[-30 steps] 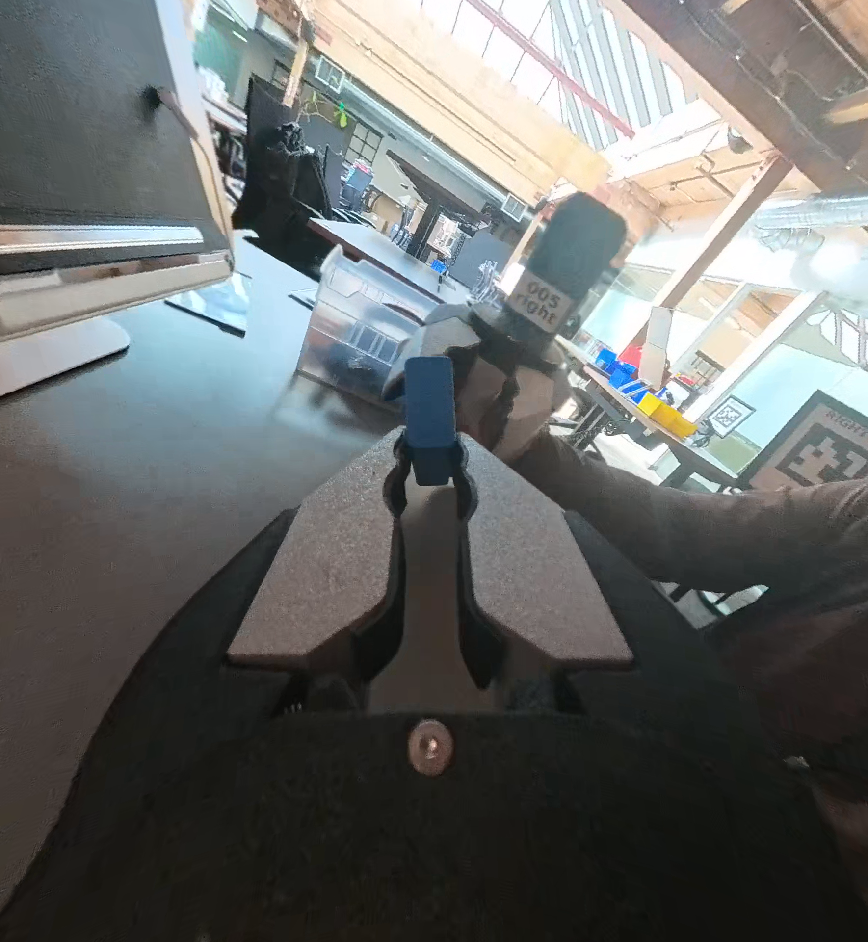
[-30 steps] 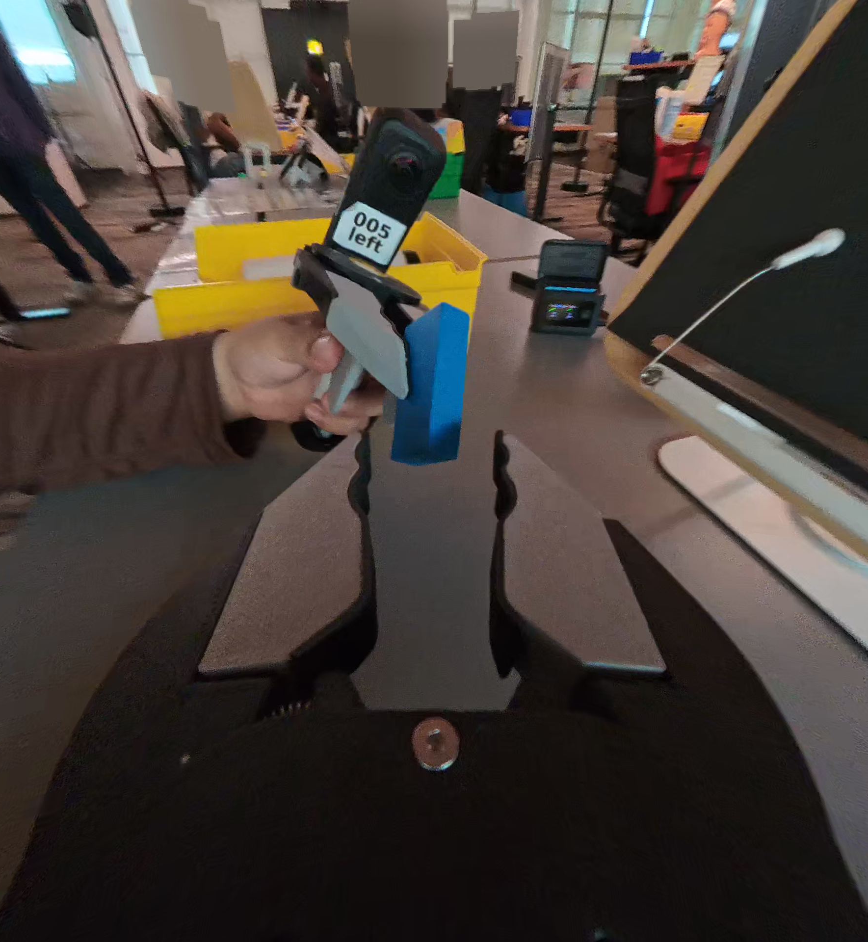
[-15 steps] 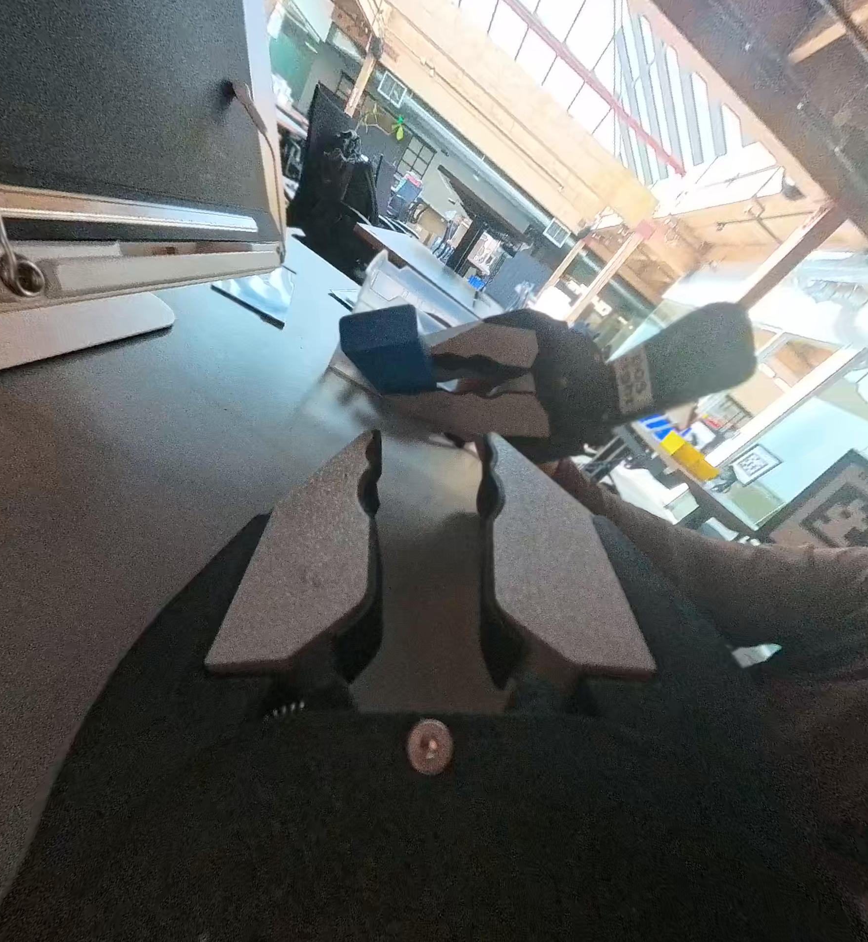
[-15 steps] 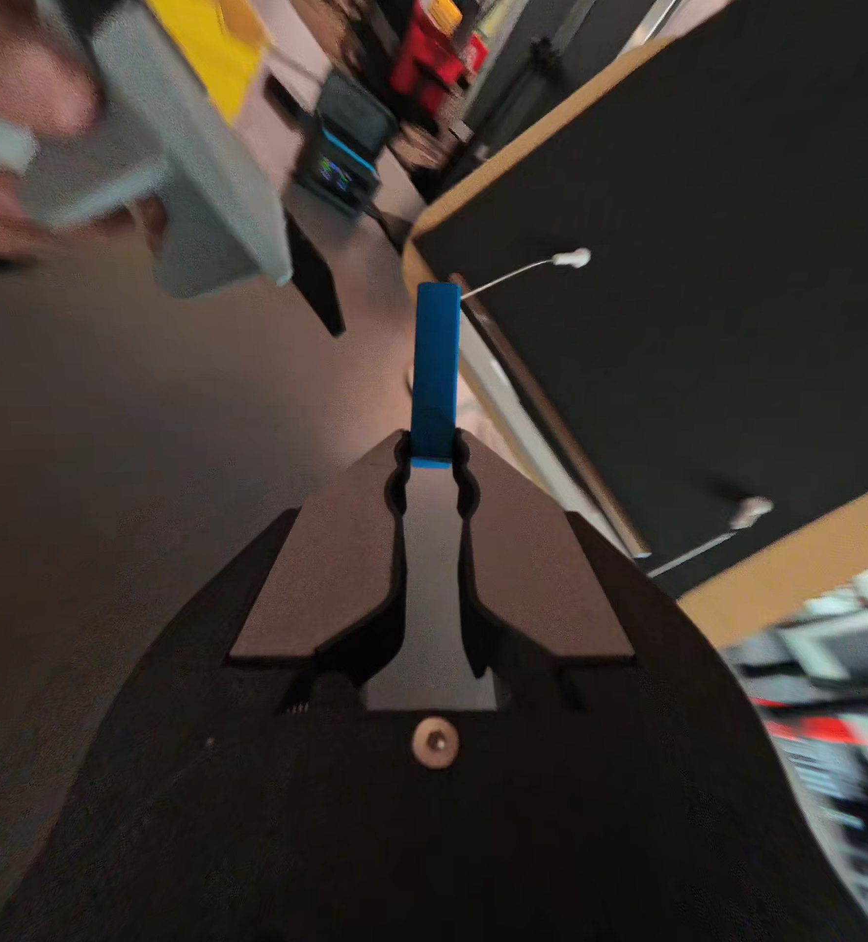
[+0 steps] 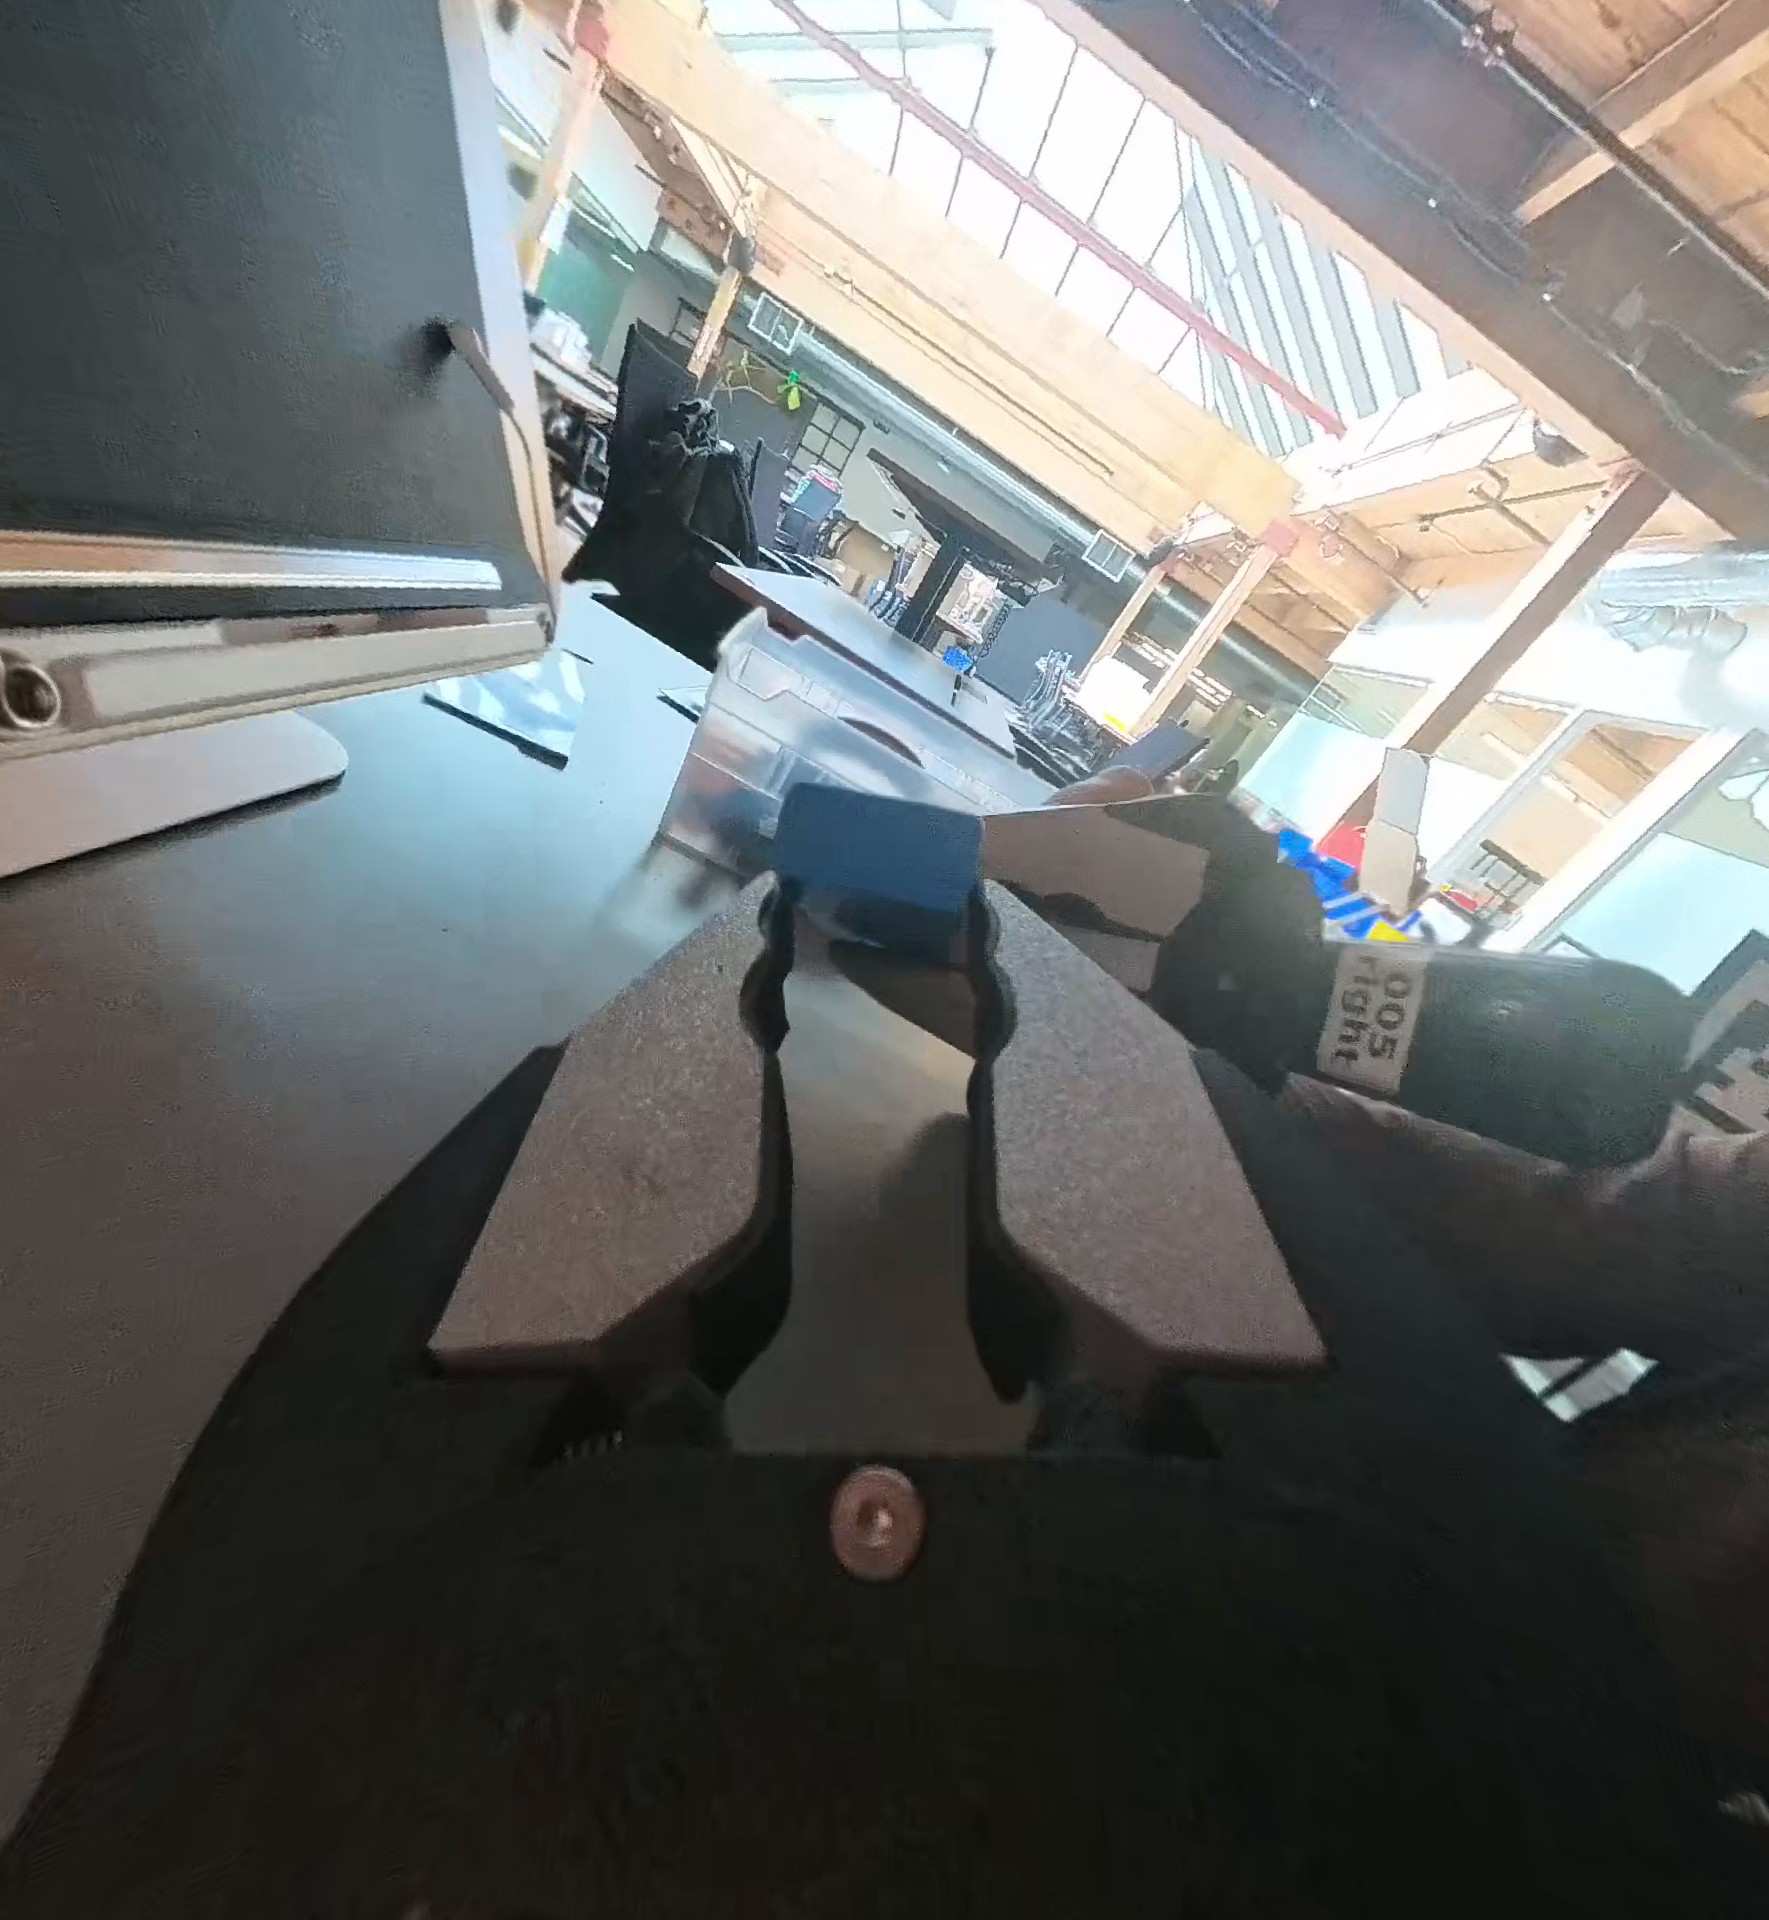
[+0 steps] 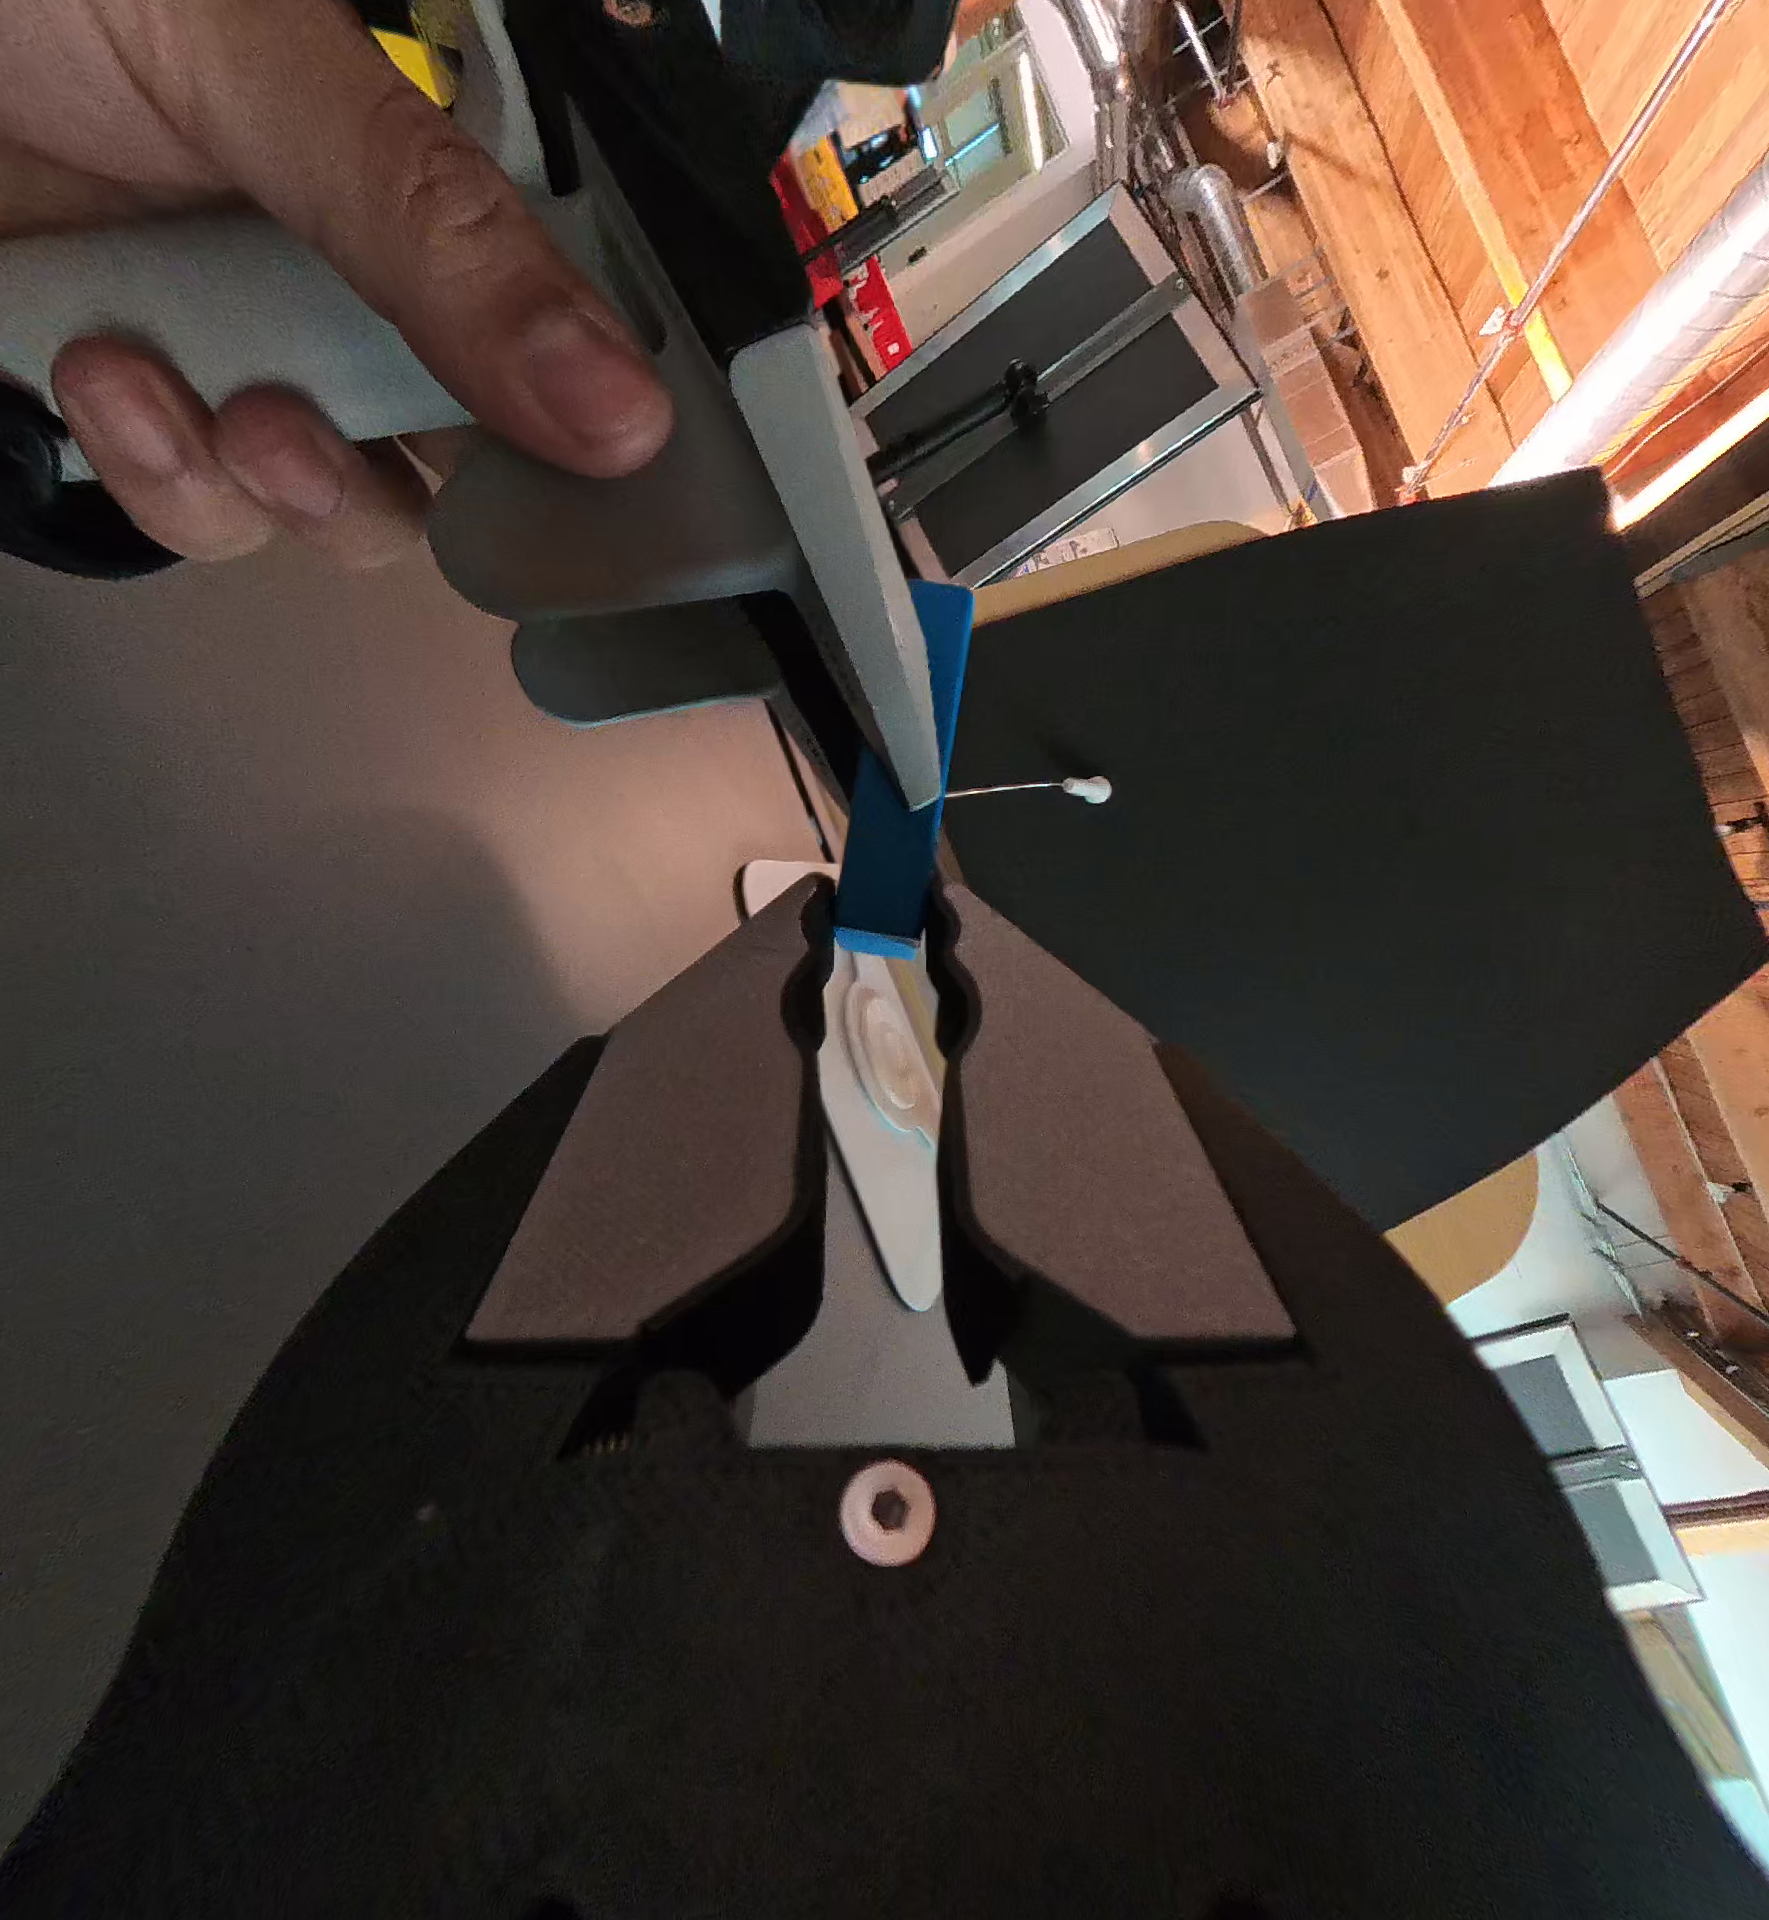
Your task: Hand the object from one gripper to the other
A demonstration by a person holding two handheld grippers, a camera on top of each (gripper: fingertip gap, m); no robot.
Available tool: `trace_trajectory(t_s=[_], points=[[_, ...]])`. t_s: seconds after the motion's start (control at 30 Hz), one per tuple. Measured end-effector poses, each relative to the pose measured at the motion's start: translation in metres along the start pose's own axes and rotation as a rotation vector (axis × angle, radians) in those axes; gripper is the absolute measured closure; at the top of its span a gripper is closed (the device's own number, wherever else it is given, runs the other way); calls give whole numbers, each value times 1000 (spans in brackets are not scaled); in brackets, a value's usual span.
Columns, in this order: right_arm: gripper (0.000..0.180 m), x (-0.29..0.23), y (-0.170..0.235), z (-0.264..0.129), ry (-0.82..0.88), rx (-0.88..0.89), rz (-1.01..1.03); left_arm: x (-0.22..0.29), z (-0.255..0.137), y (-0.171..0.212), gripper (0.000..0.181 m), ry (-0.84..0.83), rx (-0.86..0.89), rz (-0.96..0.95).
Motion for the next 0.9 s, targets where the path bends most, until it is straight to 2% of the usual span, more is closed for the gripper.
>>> trace_trajectory(t_s=[0.23,0.37,0.5,0.6,0.7,0.77,0.9], points=[[166,2,-3,-2,-14,12,75,2,0,-3,151,20,31,2],[166,1,-3,-2,-77,38,203,3,1,-4,150,10,35,24],[165,-6,-3,2,-192,61,357,1,-1,-4,151,-16,24,48],[160,-14,0,3,-291,58,430,-2,0,0,152,-83,-48,126],[143,-22,3,-1,-493,69,575,-8,-4,2,152,-203,-128,257],[129,-15,9,-2,-550,72,698,-16,-10,2,152,-331,-201,404],[116,4,7,-8,-681,165,1047,-19,-16,1,151,-527,-316,746]])
Point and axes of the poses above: each gripper's, where its closed fingertips meet, z out along the fingers, y out of its underside, x = y × z across the jaws, the point moved 3 cm from there along -z, back along the fingers, and after that the axes turned 1 degree about y, right-handed, at the moved point
